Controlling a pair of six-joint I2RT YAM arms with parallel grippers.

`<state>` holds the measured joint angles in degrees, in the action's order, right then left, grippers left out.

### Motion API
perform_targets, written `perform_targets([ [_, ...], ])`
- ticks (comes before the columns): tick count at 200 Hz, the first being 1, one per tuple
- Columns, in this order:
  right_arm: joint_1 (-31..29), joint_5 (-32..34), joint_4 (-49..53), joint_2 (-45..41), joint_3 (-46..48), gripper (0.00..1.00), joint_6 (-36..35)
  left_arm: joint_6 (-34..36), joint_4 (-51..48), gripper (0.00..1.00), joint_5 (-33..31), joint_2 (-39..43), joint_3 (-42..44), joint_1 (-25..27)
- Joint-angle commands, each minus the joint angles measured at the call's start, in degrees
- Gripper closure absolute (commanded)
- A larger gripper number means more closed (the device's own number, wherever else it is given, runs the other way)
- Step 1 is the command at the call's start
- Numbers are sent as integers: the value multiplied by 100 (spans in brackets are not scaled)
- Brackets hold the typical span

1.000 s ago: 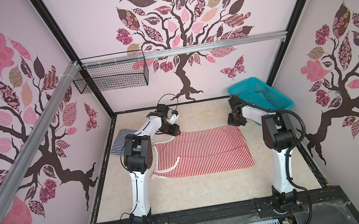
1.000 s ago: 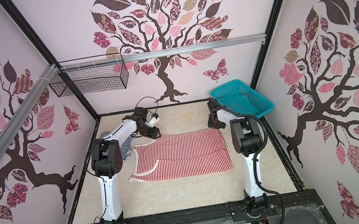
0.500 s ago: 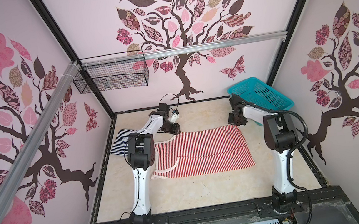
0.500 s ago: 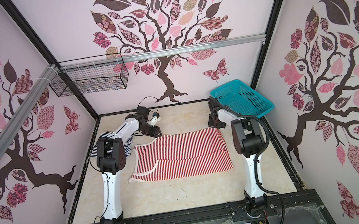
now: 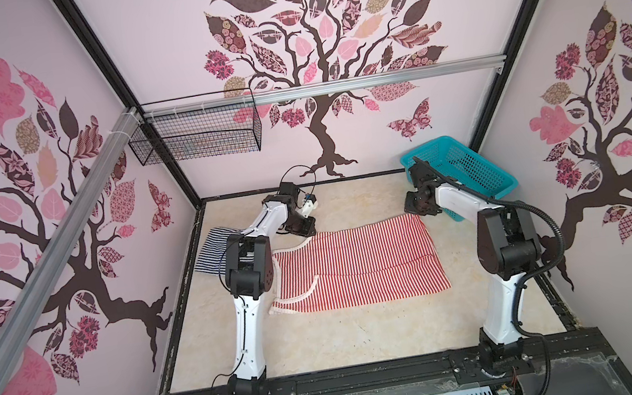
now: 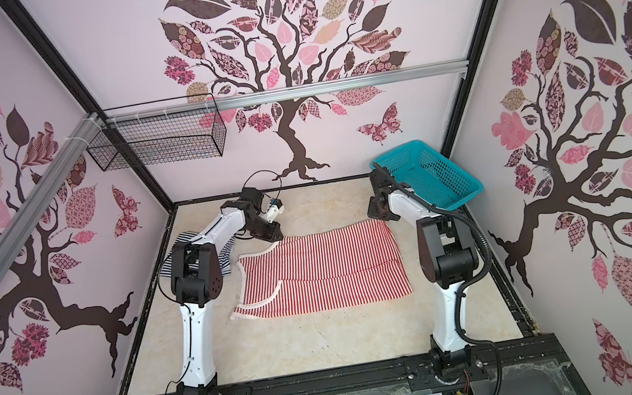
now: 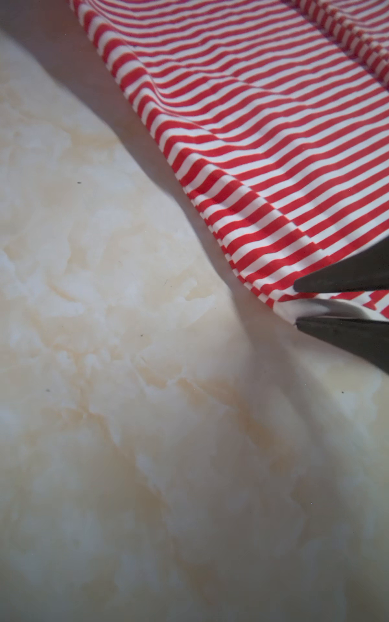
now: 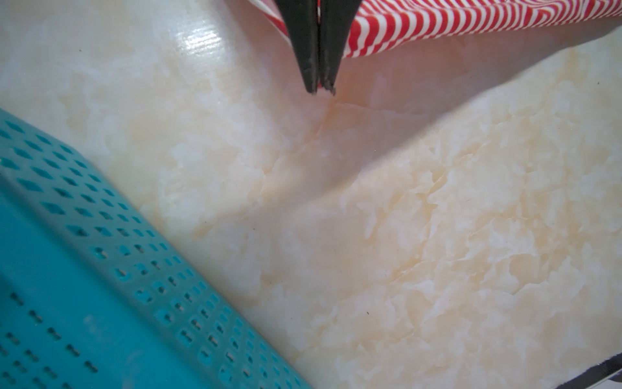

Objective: Fold and stack the tank tops

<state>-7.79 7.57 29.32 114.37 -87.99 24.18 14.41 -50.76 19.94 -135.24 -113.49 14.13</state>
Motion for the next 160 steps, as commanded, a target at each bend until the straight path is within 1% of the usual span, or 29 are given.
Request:
perform_targets([
  [1,16,-25,43,-272,61,100,7,61,-122,87,200,-20,-176,-21],
  [17,23,-27,0,-383,166,100,16,50,-58,98,220,72,-73,-17],
  [23,23,-21,-29,-434,227,100,14,13,25,100,220,144,12,-24],
  [36,23,1,-88,-542,339,100,33,-38,218,100,268,343,186,-20],
  [40,23,9,-91,-572,371,100,38,-49,275,100,288,419,399,-19],
  [85,23,144,-368,-1148,1040,100,103,-90,1019,100,431,1444,1635,-24],
  [128,23,287,-391,-1500,1588,100,113,44,1132,100,618,2127,2516,-18],
  [160,23,272,-486,-1630,1981,100,218,98,1183,100,773,2391,3061,-6],
])
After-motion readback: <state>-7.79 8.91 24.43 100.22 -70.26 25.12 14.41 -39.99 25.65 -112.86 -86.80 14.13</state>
